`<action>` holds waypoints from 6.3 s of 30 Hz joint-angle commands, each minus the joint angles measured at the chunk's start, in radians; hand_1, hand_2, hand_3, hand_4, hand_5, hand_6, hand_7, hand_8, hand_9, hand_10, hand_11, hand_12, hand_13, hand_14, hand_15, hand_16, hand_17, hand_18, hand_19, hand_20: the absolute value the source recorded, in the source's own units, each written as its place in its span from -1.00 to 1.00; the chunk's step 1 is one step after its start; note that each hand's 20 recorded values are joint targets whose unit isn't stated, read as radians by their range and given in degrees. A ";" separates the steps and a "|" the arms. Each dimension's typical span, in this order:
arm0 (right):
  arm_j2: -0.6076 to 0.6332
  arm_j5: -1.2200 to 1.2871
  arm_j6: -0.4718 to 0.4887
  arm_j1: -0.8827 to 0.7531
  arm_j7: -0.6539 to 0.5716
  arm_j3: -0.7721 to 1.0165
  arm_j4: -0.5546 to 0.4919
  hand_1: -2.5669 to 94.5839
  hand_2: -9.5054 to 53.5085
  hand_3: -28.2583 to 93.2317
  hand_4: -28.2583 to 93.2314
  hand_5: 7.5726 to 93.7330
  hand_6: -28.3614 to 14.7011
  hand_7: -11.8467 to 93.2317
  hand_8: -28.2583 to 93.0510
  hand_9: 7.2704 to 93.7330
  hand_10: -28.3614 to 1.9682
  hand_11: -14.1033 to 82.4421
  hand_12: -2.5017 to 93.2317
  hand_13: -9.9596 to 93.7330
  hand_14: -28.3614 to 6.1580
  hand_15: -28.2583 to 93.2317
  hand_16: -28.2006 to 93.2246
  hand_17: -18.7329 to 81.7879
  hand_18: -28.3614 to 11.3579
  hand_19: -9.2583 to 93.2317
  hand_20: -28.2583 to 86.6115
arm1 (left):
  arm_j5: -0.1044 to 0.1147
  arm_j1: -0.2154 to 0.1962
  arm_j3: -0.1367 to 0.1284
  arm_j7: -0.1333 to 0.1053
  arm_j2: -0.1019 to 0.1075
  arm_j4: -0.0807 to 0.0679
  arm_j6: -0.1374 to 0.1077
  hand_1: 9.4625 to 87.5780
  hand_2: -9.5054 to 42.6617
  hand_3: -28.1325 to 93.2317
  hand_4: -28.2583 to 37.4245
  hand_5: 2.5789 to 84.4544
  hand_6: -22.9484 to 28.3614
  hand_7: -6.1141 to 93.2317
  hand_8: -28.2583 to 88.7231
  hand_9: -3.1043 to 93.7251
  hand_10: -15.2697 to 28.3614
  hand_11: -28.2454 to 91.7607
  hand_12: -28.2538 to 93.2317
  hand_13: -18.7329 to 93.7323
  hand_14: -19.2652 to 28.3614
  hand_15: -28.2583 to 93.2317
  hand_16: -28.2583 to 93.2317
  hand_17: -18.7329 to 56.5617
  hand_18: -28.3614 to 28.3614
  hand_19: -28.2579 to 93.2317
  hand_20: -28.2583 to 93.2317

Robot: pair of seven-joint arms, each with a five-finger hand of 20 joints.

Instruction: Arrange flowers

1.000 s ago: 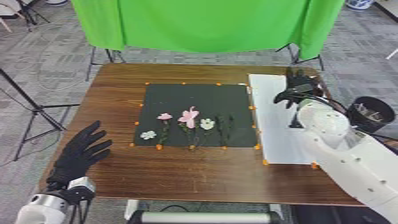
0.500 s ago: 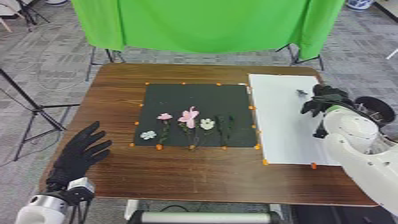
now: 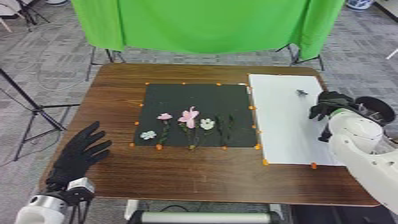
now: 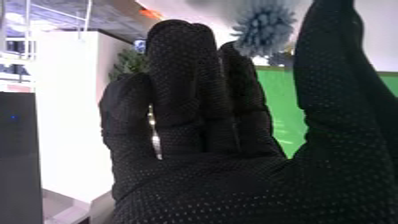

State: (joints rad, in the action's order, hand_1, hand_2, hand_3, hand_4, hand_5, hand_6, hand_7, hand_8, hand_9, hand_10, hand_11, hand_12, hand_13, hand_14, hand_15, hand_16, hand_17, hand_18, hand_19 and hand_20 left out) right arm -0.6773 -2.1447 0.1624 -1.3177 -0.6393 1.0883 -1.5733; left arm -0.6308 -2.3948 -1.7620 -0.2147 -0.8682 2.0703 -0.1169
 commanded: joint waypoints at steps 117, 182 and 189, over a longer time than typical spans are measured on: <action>-0.303 -0.159 -0.207 0.224 0.331 -0.356 -0.012 0.07 -0.87 0.82 -1.00 0.47 0.53 -0.10 -0.60 0.86 0.60 -0.46 -0.39 0.72 0.41 0.64 -0.10 0.15 -0.58 1.00 0.37 | -0.008 0.018 0.017 0.044 -0.009 -0.015 0.010 -0.57 -0.69 0.61 -0.88 -0.50 -0.02 -0.43 -0.71 -0.47 0.24 -0.21 -0.26 -0.30 0.50 -0.03 -0.53 -0.75 0.79 0.18 -0.38; -0.125 -0.117 -0.136 0.298 0.085 -0.316 0.084 -0.42 -1.00 0.95 -0.96 -0.70 -0.01 -0.34 -0.69 -0.58 -0.26 -0.40 -0.51 -0.05 0.01 0.69 -0.30 -0.19 -0.59 0.77 0.32 | -0.004 0.008 0.014 0.032 -0.003 -0.014 0.006 -0.57 -0.69 0.61 -0.87 -0.50 -0.02 -0.43 -0.71 -0.47 0.24 -0.21 -0.26 -0.30 0.50 -0.02 -0.52 -0.75 0.79 0.18 -0.38; -0.114 -0.072 -0.062 0.314 0.047 -0.312 0.142 -0.42 -1.00 0.95 -0.95 -0.83 -0.12 -0.53 -0.62 -0.68 -0.48 -0.65 -0.55 -0.11 0.01 0.59 -0.35 -0.24 -0.61 0.69 0.29 | -0.005 0.003 0.009 0.036 -0.006 -0.013 0.006 -0.57 -0.68 0.61 -0.87 -0.50 -0.02 -0.43 -0.71 -0.47 0.24 -0.21 -0.26 -0.30 0.50 -0.02 -0.53 -0.75 0.79 0.18 -0.38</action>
State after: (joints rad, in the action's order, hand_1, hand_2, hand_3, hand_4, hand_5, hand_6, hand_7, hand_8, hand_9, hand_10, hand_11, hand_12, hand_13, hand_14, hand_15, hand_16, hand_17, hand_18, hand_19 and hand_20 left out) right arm -0.8135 -2.2498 0.0770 -1.0253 -0.5585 0.7724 -1.4845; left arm -0.6362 -2.3675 -1.7540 -0.1914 -0.8709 2.0641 -0.1093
